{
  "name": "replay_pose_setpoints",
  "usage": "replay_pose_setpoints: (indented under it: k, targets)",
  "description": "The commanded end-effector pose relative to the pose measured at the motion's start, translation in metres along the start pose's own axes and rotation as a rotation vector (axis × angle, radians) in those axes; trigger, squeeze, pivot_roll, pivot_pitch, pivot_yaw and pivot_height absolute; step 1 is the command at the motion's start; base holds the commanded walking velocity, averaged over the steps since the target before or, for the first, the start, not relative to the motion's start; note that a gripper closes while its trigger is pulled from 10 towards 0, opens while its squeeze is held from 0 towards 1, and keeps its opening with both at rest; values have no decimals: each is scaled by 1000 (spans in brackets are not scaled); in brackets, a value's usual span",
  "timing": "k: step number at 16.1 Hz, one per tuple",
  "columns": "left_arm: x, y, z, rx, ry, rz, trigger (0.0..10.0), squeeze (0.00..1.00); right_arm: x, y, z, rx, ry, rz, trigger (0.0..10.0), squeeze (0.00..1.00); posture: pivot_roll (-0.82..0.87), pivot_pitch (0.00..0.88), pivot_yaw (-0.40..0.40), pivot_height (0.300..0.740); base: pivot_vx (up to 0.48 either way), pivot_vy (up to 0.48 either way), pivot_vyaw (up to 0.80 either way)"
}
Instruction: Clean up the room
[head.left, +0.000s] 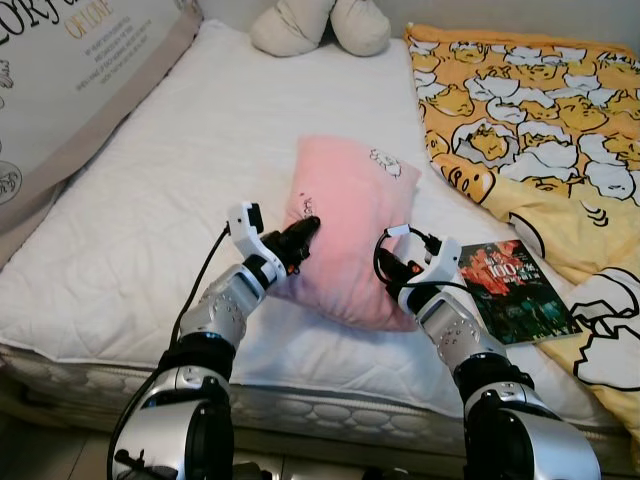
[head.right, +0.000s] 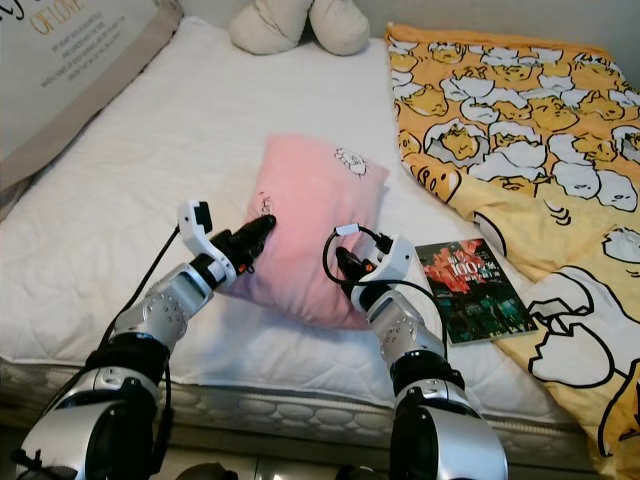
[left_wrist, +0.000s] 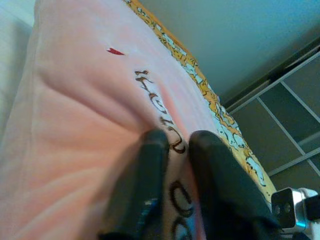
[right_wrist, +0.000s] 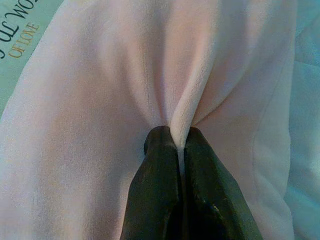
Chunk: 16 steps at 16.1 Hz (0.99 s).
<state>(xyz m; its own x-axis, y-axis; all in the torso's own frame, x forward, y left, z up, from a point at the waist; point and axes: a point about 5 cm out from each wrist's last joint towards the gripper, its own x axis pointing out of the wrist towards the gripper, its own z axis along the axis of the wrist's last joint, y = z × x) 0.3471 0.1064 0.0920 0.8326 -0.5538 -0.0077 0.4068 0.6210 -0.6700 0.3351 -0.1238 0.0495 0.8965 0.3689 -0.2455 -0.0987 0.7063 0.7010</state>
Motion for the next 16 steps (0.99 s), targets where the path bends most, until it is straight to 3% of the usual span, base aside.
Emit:
replay_pose_setpoints:
  k: [1,3,5,8,11,16]
  targets:
    - [4,-9,-4,30,18,-58,0,0,1,5,0,-22,-3,14,0,0,19,32,11,740,0,0,0]
    - [4,-9,-4,38,19,-42,0,0,2,8,4,-59,-23,14,0,0,18,32,11,740,0,0,0]
    - [4,-13,0,83,-3,-54,0,0,5,19,23,-170,-101,37,0,0,19,30,11,740,0,0,0]
    - [2,-18,12,222,-48,-65,0,0,4,31,48,-261,-200,57,0,0,19,30,9,740,0,0,0]
    - [-2,-31,31,366,-121,-89,0,0,-3,40,60,-432,-276,53,0,0,23,27,3,740,0,0,0]
    - [-8,-49,55,494,-209,-96,0,0,-15,53,70,-500,-375,45,0,0,25,15,-2,740,0,0,0]
